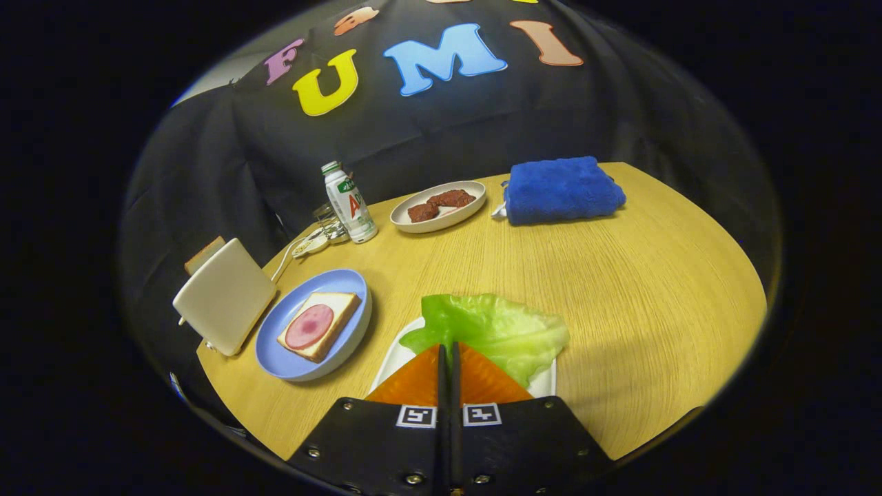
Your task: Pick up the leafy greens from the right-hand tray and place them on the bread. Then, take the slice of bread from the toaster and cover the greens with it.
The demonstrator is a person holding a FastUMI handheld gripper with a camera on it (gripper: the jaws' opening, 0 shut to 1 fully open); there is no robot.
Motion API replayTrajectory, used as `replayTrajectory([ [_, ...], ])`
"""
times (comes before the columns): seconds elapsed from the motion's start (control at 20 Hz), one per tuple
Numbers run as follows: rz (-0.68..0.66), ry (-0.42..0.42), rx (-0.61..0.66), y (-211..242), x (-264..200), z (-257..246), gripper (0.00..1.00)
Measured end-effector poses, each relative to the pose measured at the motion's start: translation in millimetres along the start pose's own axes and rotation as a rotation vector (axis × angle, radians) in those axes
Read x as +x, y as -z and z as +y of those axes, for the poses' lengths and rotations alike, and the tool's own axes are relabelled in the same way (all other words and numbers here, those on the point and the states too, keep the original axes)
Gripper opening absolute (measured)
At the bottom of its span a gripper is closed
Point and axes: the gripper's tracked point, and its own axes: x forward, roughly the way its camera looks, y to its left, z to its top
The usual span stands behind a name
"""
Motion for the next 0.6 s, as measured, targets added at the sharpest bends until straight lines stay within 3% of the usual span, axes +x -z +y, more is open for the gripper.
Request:
replayTrajectory([
  [0.6, -0.058, -0.113, -0.086, -39, 16, 93, 0.0],
])
